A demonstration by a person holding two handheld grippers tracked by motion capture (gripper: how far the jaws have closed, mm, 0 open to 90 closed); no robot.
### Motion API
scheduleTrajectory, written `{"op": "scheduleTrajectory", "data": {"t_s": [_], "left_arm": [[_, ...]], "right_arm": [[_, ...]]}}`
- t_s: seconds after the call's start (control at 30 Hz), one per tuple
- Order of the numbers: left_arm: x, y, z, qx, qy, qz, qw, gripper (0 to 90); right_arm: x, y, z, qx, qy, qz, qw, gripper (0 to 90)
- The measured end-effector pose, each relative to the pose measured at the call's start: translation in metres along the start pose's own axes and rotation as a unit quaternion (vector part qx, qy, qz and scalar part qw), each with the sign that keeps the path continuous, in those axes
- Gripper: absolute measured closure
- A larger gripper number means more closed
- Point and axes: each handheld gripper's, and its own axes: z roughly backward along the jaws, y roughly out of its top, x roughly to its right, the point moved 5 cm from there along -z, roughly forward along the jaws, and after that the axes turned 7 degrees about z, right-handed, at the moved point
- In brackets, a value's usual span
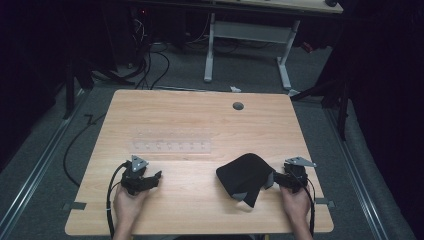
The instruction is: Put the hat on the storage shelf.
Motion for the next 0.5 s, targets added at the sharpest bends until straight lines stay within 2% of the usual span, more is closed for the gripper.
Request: {"op": "scheduleTrajectory", "data": {"t_s": [0.5], "left_arm": [[0.0003, -0.0001, -0.0001, 0.000, 0.001, 0.001, 1.0000, 30.7]], "right_arm": [[-0.0011, 0.0000, -0.0001, 0.000, 0.005, 0.008, 1.0000, 34.4]]}}
